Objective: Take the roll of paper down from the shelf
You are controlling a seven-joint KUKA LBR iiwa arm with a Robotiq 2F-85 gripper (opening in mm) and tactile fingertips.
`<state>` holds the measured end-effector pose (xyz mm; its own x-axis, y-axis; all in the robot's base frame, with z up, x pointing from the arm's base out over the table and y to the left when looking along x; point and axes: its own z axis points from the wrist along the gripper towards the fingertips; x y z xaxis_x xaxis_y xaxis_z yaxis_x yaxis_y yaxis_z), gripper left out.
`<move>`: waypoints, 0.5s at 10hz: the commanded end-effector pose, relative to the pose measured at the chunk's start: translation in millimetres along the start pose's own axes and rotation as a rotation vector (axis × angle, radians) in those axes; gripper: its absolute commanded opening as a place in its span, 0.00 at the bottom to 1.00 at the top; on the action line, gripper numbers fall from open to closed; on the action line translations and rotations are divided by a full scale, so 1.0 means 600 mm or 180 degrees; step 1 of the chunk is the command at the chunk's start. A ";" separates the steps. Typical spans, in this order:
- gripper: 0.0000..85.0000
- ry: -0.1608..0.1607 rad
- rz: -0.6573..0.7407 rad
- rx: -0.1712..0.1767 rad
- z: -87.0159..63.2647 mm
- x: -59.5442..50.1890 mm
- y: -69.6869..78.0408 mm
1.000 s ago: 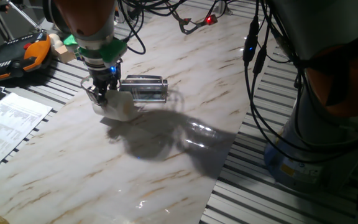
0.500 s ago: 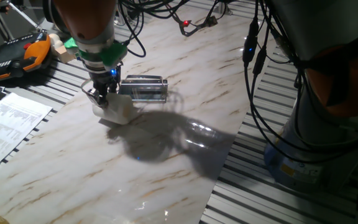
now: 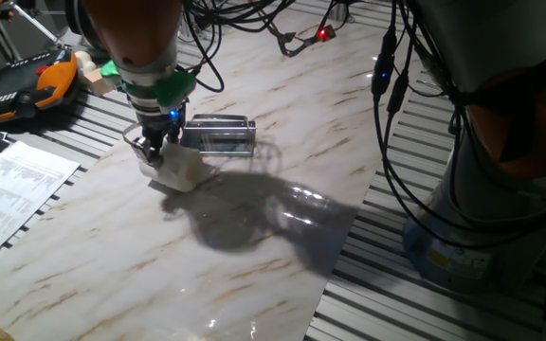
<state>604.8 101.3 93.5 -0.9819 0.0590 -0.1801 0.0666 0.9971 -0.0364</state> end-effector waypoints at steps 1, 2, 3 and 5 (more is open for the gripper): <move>1.00 0.0004 0.0006 0.0005 0.000 -0.001 0.000; 1.00 -0.0001 0.0024 0.0015 0.000 -0.001 0.000; 1.00 -0.0006 0.0038 0.0019 0.000 -0.001 0.000; 1.00 0.0012 0.0036 0.0030 -0.007 -0.006 -0.004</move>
<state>608.3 97.1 100.5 -0.9822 0.0702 -0.1745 0.0798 0.9956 -0.0484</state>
